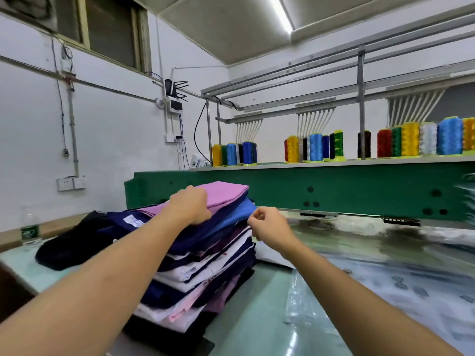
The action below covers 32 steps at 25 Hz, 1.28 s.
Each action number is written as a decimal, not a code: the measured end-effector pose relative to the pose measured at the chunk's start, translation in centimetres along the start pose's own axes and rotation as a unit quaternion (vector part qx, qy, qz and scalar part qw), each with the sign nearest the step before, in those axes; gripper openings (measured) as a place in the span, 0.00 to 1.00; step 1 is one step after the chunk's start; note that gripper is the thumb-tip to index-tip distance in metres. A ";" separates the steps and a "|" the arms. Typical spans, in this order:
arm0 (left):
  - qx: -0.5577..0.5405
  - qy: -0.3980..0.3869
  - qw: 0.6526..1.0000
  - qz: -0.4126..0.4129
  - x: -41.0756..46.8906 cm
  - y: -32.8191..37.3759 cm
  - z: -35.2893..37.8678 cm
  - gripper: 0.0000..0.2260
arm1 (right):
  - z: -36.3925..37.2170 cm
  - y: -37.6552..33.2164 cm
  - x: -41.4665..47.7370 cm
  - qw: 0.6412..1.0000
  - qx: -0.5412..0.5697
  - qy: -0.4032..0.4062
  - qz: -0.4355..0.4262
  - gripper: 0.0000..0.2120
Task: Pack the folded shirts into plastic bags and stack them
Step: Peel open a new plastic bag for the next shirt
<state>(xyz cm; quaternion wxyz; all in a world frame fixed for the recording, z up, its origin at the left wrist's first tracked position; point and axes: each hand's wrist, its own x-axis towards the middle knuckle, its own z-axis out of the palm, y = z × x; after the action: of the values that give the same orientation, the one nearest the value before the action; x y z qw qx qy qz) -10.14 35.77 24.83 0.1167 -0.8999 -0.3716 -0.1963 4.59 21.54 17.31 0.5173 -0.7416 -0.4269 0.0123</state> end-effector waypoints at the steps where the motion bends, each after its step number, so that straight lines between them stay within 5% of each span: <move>1: -0.020 0.017 1.000 -0.004 0.2 -0.9 -0.3 0.09 | 1.1 -1.0 0.6 0.999 0.048 -0.012 0.008 0.05; 5: -0.097 0.079 0.992 -0.001 1.1 -2.8 -1.6 0.09 | 4.3 -3.9 2.3 0.961 0.263 -0.050 0.067 0.05; 9: -0.087 0.103 0.987 0.084 0.6 -1.8 -2.0 0.11 | 6.1 -5.9 3.8 0.866 0.465 -0.084 0.166 0.17; 12: -0.197 0.067 0.967 0.150 -0.4 -0.8 -1.4 0.12 | 7.2 -6.7 4.7 0.835 0.510 -0.066 0.194 0.10; 15: -0.284 0.043 0.953 0.093 0.7 -2.1 -0.7 0.16 | 7.4 -5.7 5.3 0.840 0.495 0.028 0.219 0.18; 17: -0.161 0.062 0.984 -0.046 2.7 -5.1 0.0 0.13 | 7.1 -4.5 5.0 0.851 0.470 0.044 0.229 0.17; 20: -0.061 -0.044 0.986 -0.151 5.1 -9.7 1.4 0.19 | 6.6 -3.0 4.8 0.851 0.457 0.072 0.247 0.11; 22: -0.086 -0.071 0.983 -0.144 6.2 -11.2 1.9 0.20 | 5.9 -2.8 4.7 0.859 0.441 0.082 0.246 0.11; 26: -0.174 -0.067 0.973 -0.138 7.0 -11.1 2.2 0.22 | 4.5 -2.7 4.8 0.902 0.391 0.050 0.174 0.35; 32: -0.167 -0.029 0.985 0.023 7.3 -6.3 -1.4 0.10 | 4.6 -3.6 5.9 0.883 0.436 -0.046 0.168 0.16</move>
<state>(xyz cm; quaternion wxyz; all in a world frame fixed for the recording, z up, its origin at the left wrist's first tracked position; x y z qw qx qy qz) -10.28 44.20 29.67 -0.0410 -0.9203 -0.3160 -0.2270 4.00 29.16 20.47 0.7583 -0.5003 -0.2707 0.3184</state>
